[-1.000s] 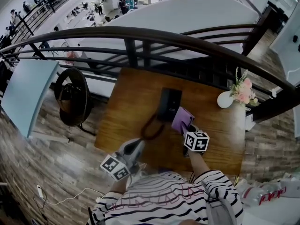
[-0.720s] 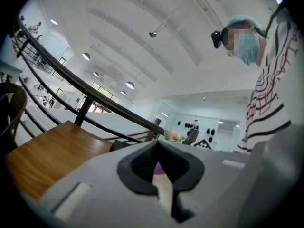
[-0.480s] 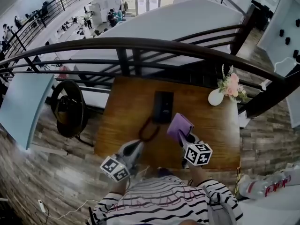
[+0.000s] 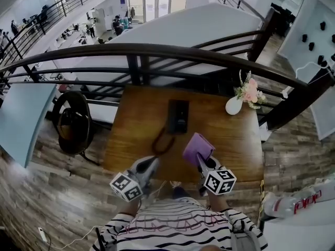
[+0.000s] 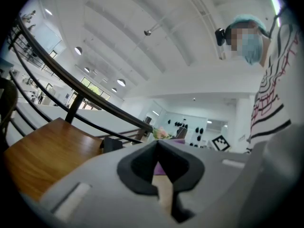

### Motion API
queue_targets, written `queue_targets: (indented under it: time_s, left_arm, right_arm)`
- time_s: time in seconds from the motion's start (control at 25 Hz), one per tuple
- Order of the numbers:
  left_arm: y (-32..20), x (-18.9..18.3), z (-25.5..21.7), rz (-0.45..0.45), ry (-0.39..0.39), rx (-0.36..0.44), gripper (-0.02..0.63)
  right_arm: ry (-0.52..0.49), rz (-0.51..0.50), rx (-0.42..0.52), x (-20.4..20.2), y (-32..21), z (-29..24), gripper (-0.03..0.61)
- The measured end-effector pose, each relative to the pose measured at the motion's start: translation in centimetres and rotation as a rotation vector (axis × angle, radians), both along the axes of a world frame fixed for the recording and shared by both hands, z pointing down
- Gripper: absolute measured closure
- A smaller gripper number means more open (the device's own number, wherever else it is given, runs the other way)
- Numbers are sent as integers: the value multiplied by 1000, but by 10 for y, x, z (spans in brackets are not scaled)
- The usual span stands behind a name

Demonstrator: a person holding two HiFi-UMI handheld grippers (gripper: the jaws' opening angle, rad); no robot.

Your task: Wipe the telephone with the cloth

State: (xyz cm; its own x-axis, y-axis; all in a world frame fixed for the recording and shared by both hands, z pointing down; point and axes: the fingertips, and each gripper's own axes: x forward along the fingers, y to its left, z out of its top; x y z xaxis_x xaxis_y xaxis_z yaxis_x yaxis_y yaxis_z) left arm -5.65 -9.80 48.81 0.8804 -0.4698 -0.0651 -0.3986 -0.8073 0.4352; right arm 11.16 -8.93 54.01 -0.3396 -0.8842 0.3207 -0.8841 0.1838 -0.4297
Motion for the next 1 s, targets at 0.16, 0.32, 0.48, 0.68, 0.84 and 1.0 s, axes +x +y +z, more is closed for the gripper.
queue_targets:
  time_s: [0.16,0.32,0.48,0.68,0.84,1.0]
  left_arm:
    - [12,-8,1,15,0,-1,611]
    - [26,-14,0,38,-8,10,611]
    - [37,-20,3,47,-11,12,611]
    - [51,-22,2,65,-5,7,611]
    - [60,-23,2,75,-6,16,611]
    - [67,-28,3,72,0,6,611]
  right_arm:
    - [-9,11,3,-12,19,0,540]
    - [-20,32,7,-18,38,0,540]
    - [-29,41,15,-24,54,0,540]
    - [-19,48,15,-28,72,0,540]
    - [-8,43,9,-32,83,2,540]
    - [1,41,4,-37,90,1,540]
